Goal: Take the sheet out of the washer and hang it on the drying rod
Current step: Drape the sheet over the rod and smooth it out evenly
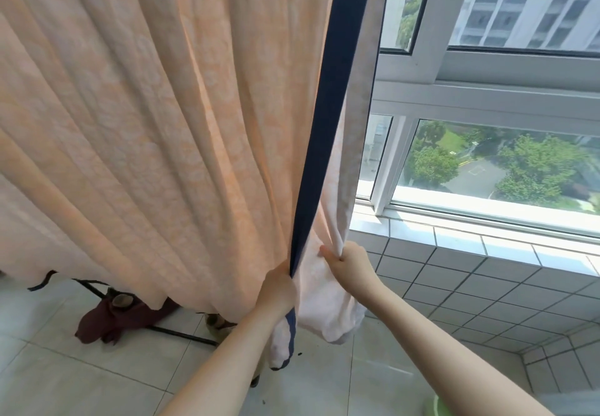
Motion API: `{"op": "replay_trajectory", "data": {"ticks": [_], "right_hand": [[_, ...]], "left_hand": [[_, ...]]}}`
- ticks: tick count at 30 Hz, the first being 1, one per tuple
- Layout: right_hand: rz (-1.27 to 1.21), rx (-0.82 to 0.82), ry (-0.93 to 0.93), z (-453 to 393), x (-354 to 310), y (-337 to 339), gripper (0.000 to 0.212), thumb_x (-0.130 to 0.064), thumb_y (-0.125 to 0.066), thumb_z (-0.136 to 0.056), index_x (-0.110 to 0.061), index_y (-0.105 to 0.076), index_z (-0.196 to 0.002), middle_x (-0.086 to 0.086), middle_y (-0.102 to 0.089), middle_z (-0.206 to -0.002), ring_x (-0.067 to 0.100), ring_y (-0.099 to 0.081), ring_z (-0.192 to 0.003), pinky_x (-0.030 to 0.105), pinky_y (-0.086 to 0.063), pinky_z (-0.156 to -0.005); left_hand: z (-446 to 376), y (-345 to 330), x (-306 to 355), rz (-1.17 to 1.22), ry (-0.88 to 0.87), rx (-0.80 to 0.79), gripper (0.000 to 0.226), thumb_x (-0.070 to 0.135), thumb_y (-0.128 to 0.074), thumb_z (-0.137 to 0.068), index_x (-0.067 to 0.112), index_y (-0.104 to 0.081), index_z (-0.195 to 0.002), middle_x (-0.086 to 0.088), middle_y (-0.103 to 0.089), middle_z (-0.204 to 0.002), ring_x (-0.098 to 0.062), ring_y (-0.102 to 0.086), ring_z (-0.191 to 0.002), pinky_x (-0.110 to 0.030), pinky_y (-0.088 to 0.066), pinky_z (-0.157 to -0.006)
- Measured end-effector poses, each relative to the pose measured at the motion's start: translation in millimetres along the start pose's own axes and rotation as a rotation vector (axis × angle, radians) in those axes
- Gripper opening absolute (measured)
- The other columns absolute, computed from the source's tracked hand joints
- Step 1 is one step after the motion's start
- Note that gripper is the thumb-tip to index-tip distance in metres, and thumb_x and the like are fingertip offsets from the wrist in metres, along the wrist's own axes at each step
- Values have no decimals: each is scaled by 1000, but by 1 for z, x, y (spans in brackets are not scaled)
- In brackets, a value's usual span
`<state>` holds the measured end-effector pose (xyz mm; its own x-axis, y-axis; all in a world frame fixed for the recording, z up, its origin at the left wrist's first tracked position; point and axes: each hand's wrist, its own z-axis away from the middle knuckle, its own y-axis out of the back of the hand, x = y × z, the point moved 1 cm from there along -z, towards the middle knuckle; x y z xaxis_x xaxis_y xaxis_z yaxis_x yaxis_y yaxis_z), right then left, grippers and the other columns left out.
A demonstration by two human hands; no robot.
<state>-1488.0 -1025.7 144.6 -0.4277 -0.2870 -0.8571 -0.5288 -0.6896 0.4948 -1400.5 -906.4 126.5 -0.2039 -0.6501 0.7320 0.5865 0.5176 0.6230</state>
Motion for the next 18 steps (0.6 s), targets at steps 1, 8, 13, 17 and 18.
{"op": "replay_trajectory", "data": {"ticks": [1, 8, 13, 17, 18], "right_hand": [[-30, 22, 14, 1, -4, 2, 27, -23, -54, -96, -17, -55, -69, -4, -48, -55, 6, -39, -43, 14, -31, -42], [-278, 50, 262, 9, -30, 32, 38, -25, -67, -87, -29, -49, -121, -22, -59, -104, -4, -59, -97, 15, -51, -78], [-189, 318, 392, 2, -46, 39, 3, -16, -58, -93, -17, -60, -94, -6, -60, -92, 9, -57, -85, 31, -52, -70], [-118, 333, 428, 0, -44, 37, 4, -16, -58, -94, -16, -61, -91, -9, -62, -82, 10, -58, -79, 26, -49, -65], [-85, 320, 430, 0, -41, 38, 4, -17, -57, -94, -16, -61, -93, -10, -62, -81, 9, -58, -78, 24, -49, -64]], "left_hand": [[-1, -2, -1, -19, -13, -25, 28, 11, -44, -100, 2, -57, -123, -15, -65, -116, -30, -60, -107, -23, -41, -75], [-2, 19, 34, 41, -182, 27, 35, 16, -50, -96, 22, -45, -131, 6, -58, -110, -12, -56, -98, -20, -47, -84], [8, 46, 76, 186, -390, 296, 17, 21, -55, -96, 23, -56, -114, 16, -60, -91, 1, -61, -82, -8, -47, -66], [18, 57, 91, 233, -525, 371, 21, 26, -54, -97, 20, -63, -115, 19, -62, -93, 15, -56, -75, 0, -43, -70], [19, 58, 92, 214, -542, 391, 21, 24, -53, -98, 16, -66, -111, 17, -64, -86, 11, -57, -70, -1, -42, -64]]}}
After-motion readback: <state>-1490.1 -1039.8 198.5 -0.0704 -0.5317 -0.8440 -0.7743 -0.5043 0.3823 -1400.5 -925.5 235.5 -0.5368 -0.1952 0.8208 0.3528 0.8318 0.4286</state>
